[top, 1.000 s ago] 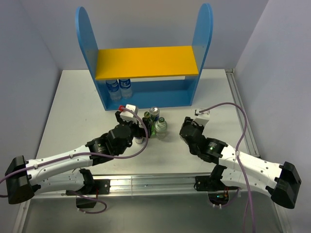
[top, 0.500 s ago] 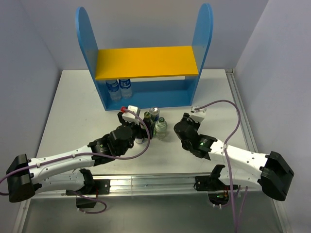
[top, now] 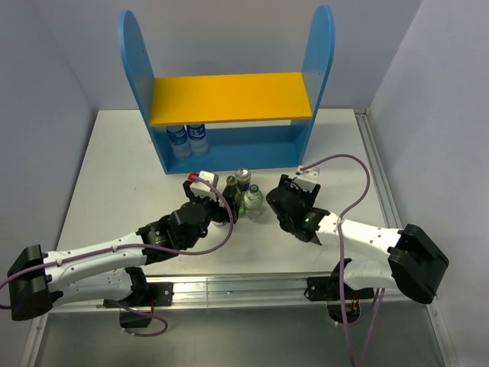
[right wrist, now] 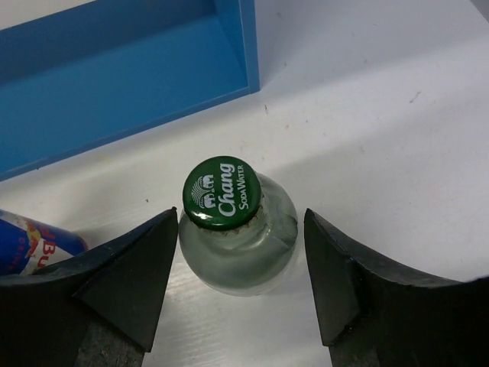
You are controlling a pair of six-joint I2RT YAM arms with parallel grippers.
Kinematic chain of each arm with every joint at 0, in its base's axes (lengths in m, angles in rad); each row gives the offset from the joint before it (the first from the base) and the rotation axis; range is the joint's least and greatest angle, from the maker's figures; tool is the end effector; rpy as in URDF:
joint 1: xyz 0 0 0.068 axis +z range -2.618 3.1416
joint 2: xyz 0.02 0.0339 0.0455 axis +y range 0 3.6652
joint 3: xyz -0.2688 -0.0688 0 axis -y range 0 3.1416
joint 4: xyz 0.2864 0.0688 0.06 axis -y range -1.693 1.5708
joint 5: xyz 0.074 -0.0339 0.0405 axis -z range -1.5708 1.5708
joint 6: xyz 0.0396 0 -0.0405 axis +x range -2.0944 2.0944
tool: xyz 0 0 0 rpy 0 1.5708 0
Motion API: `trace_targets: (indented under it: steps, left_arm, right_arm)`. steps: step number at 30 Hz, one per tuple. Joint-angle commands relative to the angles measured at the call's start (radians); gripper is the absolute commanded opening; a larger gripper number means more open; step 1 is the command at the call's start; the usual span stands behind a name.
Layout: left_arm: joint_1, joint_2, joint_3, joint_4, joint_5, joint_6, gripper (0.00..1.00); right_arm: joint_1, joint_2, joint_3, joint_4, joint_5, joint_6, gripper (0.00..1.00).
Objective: Place and organize the beverage onto the shelf
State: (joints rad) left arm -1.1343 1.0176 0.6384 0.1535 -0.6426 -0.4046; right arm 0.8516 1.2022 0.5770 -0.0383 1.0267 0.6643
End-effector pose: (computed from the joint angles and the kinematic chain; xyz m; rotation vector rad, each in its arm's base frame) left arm 0.1357 -0.2347 0.2683 0.1881 1.7727 -0.5428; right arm 0.2000 0.1770 0.1871 0.3296 1.8687 -0.1359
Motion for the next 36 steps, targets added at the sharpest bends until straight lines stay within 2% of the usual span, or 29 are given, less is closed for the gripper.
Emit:
trace_targets:
  steps: [1, 17, 20, 22, 26, 29, 33, 34, 36]
  left_arm:
    - [-0.008, -0.025, -0.008, 0.04, 0.009, 0.007, 0.99]
    - [-0.008, -0.022, -0.029, 0.044, -0.005, 0.012, 0.99]
    - [-0.008, -0.013, -0.031, 0.05, -0.003, 0.013, 0.99]
    - [-0.008, -0.004, -0.028, 0.052, -0.003, 0.016, 0.99]
    - [-0.008, 0.004, -0.023, 0.052, -0.005, 0.016, 0.99]
    - [-0.008, 0.01, -0.022, 0.052, -0.006, 0.02, 1.0]
    - [-0.008, 0.016, -0.02, 0.052, -0.009, 0.02, 1.0]
    - [-0.008, 0.018, -0.02, 0.05, -0.011, 0.02, 0.99]
    - [-0.008, 0.024, -0.019, 0.052, -0.011, 0.021, 0.99]
  right_arm:
    - [-0.026, 0.013, 0.027, -0.003, 0.041, 0.012, 0.73]
    - [-0.089, 0.056, 0.09, 0.077, 0.076, -0.089, 0.67]
    - [-0.098, 0.042, 0.09, 0.107, 0.084, -0.129, 0.76]
    - [-0.103, 0.037, 0.099, 0.12, 0.082, -0.141, 0.86]
    - [-0.112, 0.042, 0.107, 0.153, 0.073, -0.181, 0.96]
    - [-0.121, 0.045, 0.109, 0.175, 0.065, -0.199, 0.96]
    - [-0.143, 0.065, 0.115, 0.183, 0.055, -0.198, 0.91]
    - [-0.154, 0.068, 0.115, 0.187, 0.05, -0.2, 0.89]
    - [-0.164, 0.077, 0.115, 0.195, 0.038, -0.198, 0.79]
